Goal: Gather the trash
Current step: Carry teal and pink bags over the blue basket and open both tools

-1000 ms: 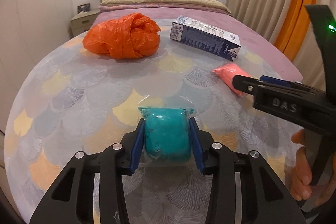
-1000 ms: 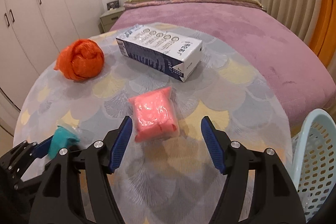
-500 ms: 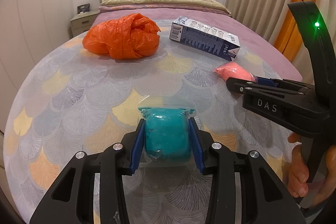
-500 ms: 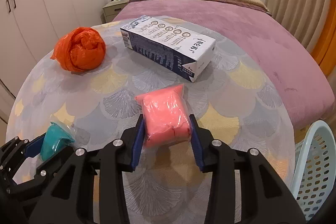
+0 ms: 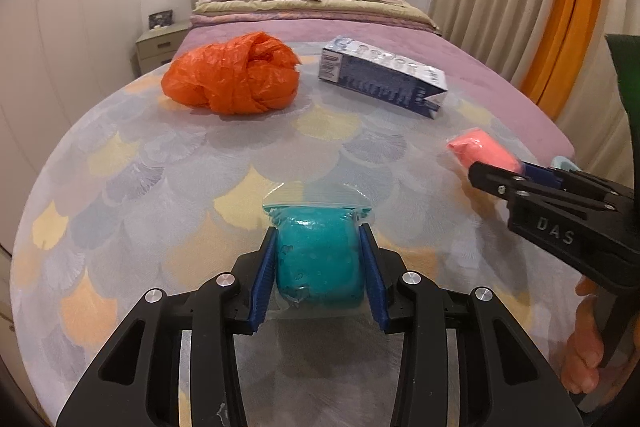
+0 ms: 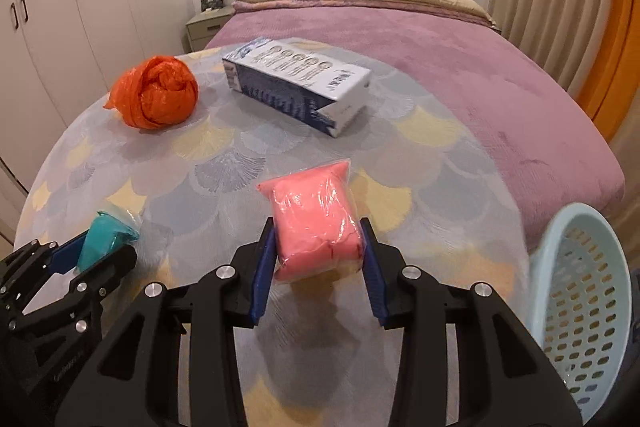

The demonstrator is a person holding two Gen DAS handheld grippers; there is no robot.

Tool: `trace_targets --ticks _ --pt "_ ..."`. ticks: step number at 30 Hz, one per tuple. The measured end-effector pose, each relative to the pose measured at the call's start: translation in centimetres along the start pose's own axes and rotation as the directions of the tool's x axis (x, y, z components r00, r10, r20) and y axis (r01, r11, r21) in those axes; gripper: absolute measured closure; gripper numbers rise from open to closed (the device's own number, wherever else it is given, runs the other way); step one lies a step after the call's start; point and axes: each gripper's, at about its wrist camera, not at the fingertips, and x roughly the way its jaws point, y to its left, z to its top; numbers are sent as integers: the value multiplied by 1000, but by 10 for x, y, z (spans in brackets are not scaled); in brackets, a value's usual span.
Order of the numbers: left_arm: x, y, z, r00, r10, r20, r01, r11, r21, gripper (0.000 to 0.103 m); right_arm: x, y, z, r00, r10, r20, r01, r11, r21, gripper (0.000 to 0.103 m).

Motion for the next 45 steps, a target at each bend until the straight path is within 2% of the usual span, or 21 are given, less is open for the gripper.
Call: trace_targets --ticks 11,17,21,27,33,41,45 --pt "-49 -58 14 991 -89 99 80 992 98 65 -83 -62 -13 990 -49 130 32 992 125 67" --pt "-69 -100 25 976 -174 128 153 975 163 65 -121 -104 -21 977 -124 171 91 977 190 67" --pt "-77 -134 33 960 -246 136 214 952 217 65 -134 -134 -28 975 -146 168 101 962 252 67" --pt "-72 -188 39 934 -344 101 303 907 292 65 -143 -187 -46 974 -192 123 136 922 362 67" --pt "-47 -227 41 910 -415 18 391 869 305 65 -146 -232 -68 973 -215 78 157 876 457 67" --pt "-15 -266 39 893 -443 -76 442 836 324 65 -138 -265 -89 978 -208 25 165 839 519 67" --pt "-5 -275 36 892 -440 -103 448 831 328 65 -131 -274 -98 983 -186 -3 158 827 540 66"
